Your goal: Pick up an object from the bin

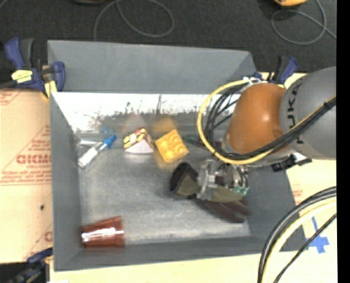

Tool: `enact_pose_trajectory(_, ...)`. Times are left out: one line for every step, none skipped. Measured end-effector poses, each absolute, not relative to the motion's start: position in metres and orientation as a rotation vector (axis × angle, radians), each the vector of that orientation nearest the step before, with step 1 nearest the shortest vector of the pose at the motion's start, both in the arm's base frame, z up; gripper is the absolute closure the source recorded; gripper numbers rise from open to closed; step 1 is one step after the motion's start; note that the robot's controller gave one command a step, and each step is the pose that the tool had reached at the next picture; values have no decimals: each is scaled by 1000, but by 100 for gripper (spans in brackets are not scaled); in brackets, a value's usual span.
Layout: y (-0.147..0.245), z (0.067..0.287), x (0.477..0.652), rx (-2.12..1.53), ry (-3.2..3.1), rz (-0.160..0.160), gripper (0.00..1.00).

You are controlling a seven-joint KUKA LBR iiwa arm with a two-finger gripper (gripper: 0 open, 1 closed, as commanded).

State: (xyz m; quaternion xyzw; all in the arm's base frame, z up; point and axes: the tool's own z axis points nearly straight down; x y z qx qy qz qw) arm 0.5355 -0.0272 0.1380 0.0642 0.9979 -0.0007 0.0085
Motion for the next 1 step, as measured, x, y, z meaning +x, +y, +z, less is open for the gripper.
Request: enact_pose_trajectory(-27, 142, 535, 200, 3119, -2, 100)
